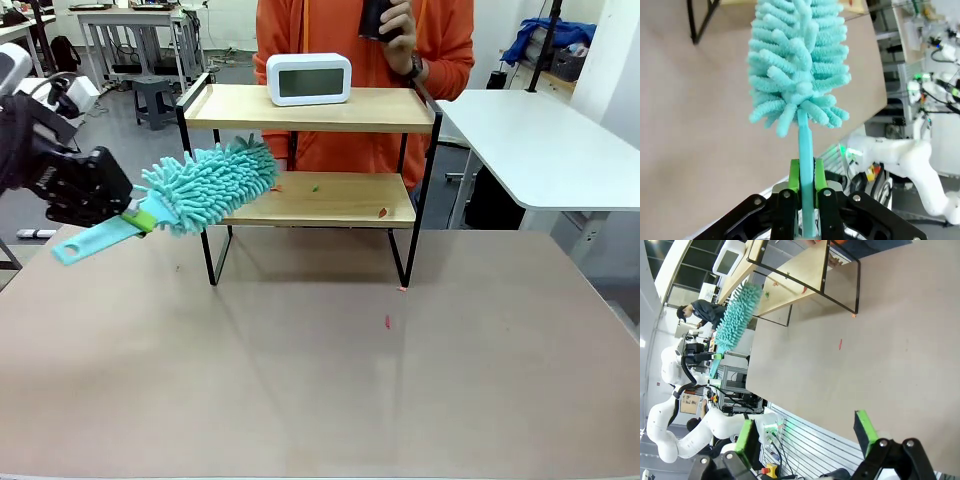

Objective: Clean the shelf.
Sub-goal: Clean the remaining tier of the Shelf with the Duster once objects are removed.

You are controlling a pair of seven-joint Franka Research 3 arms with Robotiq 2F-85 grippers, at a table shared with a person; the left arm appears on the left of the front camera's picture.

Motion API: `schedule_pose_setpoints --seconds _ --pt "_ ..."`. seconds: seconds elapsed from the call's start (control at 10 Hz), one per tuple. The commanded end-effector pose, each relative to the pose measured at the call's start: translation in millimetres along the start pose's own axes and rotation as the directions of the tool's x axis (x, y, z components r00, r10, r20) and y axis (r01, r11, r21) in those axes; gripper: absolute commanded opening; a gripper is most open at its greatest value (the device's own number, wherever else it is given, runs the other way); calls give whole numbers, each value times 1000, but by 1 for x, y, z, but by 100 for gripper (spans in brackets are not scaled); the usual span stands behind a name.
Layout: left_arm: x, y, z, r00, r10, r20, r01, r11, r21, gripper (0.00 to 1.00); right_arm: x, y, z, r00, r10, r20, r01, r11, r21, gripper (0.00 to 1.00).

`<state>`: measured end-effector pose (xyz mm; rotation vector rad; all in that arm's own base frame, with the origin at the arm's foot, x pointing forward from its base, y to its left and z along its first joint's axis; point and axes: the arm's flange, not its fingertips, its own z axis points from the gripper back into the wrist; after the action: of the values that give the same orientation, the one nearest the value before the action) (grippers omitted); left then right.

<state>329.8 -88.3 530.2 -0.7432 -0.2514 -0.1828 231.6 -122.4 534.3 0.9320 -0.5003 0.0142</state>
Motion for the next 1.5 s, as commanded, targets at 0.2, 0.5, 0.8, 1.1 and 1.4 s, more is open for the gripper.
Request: schedule_pose_setpoints --seconds 0.2,0.5,0.8,1.1,1.4 --pt "4 -9 -35 986 6 166 -21 995 94 12 2 1 0 1000 23 12 -23 1000 18 100" --pt "16 -9 -65 976 -31 214 -16 977 215 12 2 1 0 1000 23 12 -23 1000 18 100" --pt "27 -9 -89 981 -5 196 -56 951 305 12 2 1 0 1000 23 12 -23 1000 18 100" --pt "35 -12 -104 989 1 149 -53 936 348 12 2 1 0 1000 23 12 -23 1000 18 100" --pt "44 -24 -114 992 -7 122 -32 950 312 12 2 1 0 1000 23 12 -23 1000 18 100"
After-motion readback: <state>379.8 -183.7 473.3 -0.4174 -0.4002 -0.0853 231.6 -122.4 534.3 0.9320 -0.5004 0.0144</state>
